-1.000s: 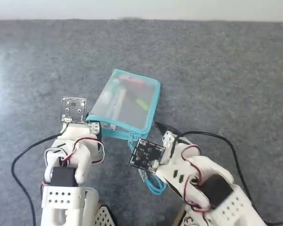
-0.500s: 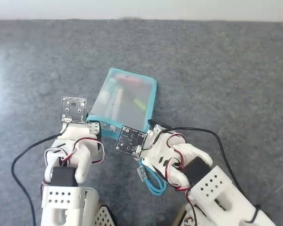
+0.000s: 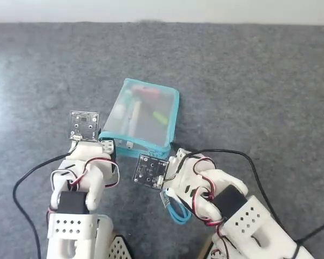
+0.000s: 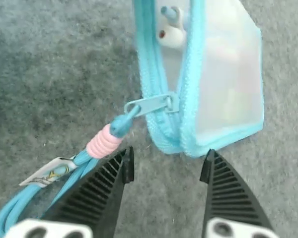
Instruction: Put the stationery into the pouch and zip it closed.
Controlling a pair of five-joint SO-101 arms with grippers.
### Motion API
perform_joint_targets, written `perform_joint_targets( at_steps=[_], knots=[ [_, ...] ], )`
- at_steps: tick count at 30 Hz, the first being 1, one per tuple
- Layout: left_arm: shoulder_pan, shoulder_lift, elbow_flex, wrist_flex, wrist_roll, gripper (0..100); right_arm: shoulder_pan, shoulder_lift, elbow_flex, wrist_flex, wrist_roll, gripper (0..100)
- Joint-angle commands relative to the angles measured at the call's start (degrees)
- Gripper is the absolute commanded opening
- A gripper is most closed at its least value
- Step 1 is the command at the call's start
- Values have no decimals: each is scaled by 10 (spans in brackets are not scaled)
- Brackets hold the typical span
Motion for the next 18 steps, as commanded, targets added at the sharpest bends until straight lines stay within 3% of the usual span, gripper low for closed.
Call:
perform_joint_targets(
  at_steps=[1, 18],
  knots=[
    [-4, -5, -40, -15, 6, 10, -7, 13, -14, -29, -8, 225],
    [21, -5, -40, -4, 8, 10, 8, 119, -54, -117, -34, 223]
  ],
)
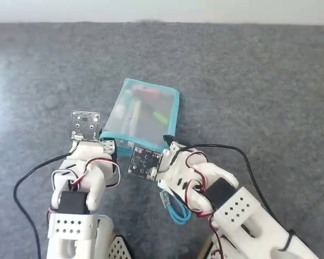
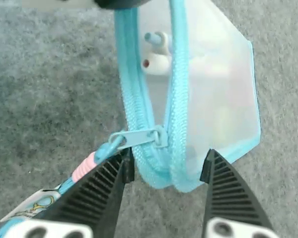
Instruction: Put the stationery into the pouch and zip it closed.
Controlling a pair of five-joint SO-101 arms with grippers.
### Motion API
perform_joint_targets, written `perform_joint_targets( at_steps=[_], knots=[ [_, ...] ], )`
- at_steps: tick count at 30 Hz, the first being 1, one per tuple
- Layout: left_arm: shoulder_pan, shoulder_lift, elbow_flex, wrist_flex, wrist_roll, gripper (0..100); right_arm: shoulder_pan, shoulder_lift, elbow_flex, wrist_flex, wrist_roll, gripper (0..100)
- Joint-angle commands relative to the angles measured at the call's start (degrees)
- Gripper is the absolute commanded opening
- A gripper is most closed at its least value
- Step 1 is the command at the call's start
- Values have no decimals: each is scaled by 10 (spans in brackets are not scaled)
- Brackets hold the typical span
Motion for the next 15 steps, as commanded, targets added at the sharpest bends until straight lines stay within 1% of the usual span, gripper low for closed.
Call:
perform_joint_targets(
  at_steps=[1, 8, 10, 14, 15],
  knots=[
    [8, -5, -40, -4, 8, 10, 11, 33, -42, -16, -12, 223],
    [8, -5, -40, -4, 8, 10, 15, 65, -43, -36, -13, 218],
    [8, -5, -40, -4, 8, 10, 15, 65, -46, -36, -16, 179],
    [8, -5, -40, -4, 8, 10, 15, 65, -49, -36, -19, 55],
    [8, -5, -40, -4, 8, 10, 15, 65, -49, -37, -30, 23]
  ],
)
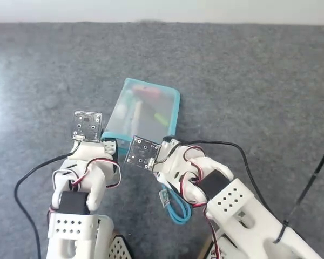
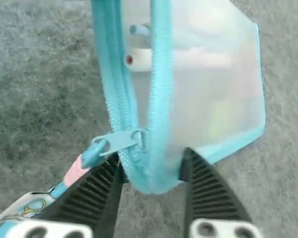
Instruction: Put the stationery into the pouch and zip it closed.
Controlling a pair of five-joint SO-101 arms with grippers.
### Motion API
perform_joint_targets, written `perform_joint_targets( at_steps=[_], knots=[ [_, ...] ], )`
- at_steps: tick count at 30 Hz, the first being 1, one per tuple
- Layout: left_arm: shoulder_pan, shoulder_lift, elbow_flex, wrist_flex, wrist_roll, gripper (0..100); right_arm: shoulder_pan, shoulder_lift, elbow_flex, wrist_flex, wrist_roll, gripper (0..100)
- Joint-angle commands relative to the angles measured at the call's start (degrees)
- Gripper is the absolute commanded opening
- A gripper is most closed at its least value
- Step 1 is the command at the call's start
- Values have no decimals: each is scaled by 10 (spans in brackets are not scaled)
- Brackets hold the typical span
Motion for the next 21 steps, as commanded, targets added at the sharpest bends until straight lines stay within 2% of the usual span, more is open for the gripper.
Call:
perform_joint_targets(
  at_steps=[1, 5, 9, 12, 15, 21],
  knots=[
    [6, -5, -40, -4, 8, 10, 6, 0, -33, -22, -35, 2],
    [6, -11, -40, -7, 8, 12, 51, 1, -39, -44, -62, 7],
    [3, -11, -65, 0, 8, 32, 83, 6, -84, -17, -69, 7],
    [2, -11, -98, 36, 5, 140, 86, 7, -127, 10, -93, 7],
    [-28, -11, -153, 84, 4, 238, 86, 10, -153, 29, -96, 7],
    [-56, -11, -294, 185, 5, 246, 87, 73, -195, 38, -127, 7]
  ],
)
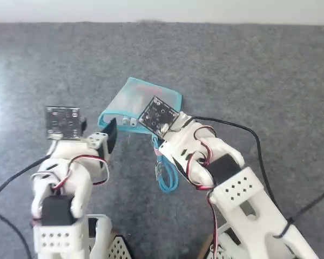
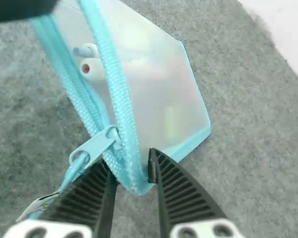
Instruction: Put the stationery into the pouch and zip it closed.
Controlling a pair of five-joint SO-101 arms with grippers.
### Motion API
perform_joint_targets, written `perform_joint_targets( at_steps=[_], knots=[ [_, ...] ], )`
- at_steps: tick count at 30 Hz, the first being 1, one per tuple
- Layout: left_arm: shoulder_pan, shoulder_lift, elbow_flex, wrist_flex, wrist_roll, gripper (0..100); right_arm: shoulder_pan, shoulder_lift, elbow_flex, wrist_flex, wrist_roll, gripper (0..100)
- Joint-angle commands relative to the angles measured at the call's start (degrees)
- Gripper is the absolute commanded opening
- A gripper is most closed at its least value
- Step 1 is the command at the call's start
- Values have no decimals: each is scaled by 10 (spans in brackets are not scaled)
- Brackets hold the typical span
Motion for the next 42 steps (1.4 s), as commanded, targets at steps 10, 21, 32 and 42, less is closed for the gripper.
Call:
perform_joint_targets(
  at_steps=[10, 21, 32, 42],
  knots=[
    [98, -6, -12, 63, -47, 246, 21, 85, -116, 3, -67, 7],
    [175, -4, 58, 9, -76, 250, 36, 80, -118, 4, -69, 7],
    [220, -4, 144, -94, -71, 250, 36, 81, -119, 17, -69, 7],
    [234, -4, 183, -151, -30, 287, 35, 80, -120, 39, -70, 7]
  ],
)
